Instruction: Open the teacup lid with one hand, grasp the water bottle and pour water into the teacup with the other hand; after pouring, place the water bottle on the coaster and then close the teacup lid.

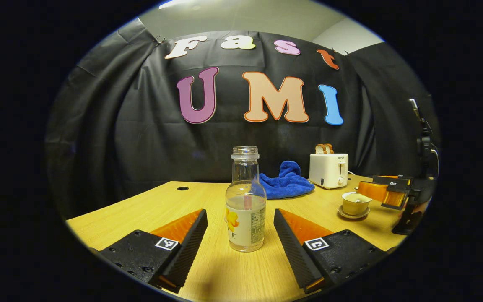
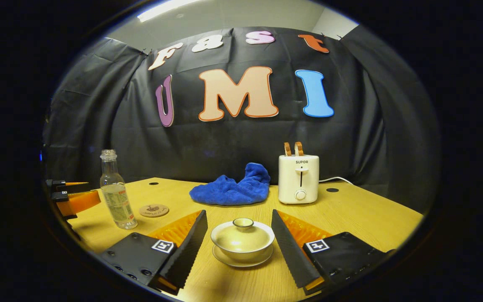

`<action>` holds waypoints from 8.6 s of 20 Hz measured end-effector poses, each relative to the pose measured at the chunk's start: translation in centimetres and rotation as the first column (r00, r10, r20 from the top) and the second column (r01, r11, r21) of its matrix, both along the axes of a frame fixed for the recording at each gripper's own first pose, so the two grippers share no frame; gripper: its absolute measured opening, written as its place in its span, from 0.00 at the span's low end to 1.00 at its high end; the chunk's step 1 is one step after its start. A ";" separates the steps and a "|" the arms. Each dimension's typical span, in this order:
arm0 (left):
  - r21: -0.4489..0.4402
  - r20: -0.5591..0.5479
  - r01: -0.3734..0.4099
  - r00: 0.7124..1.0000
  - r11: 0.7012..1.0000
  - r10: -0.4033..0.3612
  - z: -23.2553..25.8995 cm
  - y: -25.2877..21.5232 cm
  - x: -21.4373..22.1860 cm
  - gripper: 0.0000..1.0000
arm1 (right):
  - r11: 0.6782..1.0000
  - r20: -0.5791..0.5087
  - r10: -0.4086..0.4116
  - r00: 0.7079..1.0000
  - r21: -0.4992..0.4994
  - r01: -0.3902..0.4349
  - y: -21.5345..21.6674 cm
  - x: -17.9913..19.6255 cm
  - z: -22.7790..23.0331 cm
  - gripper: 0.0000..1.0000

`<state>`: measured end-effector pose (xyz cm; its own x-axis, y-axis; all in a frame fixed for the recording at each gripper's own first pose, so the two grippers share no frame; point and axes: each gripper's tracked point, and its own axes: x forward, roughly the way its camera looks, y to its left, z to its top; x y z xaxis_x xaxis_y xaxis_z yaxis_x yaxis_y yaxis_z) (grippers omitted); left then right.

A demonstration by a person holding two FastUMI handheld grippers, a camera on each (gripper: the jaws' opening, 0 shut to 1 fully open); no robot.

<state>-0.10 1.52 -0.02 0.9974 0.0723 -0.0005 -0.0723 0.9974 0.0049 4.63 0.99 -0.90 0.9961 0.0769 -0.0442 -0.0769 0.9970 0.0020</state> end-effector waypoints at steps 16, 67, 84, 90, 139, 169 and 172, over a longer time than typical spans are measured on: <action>-0.001 0.000 0.011 1.000 1.000 -0.011 0.0 -0.1 0.0 0.93 | 0.999 -0.129 -0.027 0.991 -0.024 0.024 0.0 3.1 -2.2 0.43; 0.039 -0.187 0.100 0.978 0.994 -0.091 -2.6 -0.8 6.9 0.70 | 0.984 0.045 -0.180 0.983 -0.005 0.180 -5.2 -1.7 0.8 0.31; 0.788 -0.192 0.258 0.966 0.559 -0.174 1.1 -9.2 12.2 0.69 | 0.962 0.050 -0.271 0.961 -0.006 0.272 -10.1 -2.3 1.1 0.31; 0.880 -0.205 0.261 0.962 0.396 -0.178 0.7 -10.1 14.2 0.69 | 0.960 0.050 -0.279 0.959 -0.008 0.280 -10.7 -2.3 1.0 0.31; 0.933 -0.131 0.045 0.967 -0.356 -0.220 3.8 -14.7 16.7 0.69 | 0.952 0.052 -0.306 0.951 -0.010 0.307 -12.1 -2.3 1.1 0.31; 0.658 -0.309 0.398 0.917 0.640 -0.253 -0.3 -10.0 14.8 0.68 | 0.953 0.050 -0.302 0.952 -0.010 0.303 -12.1 -2.2 1.1 0.31; 0.495 -0.286 0.372 0.923 0.785 -0.257 0.5 -7.7 14.6 0.68 | 0.953 0.051 -0.303 0.952 -0.010 0.303 -12.1 -2.3 1.1 0.31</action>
<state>14.53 -6.16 0.51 0.9475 -0.1997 -0.2498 0.3050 0.7991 0.5182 2.33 -11.11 0.19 0.9734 -0.2292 0.0056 0.2292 0.9733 -0.0117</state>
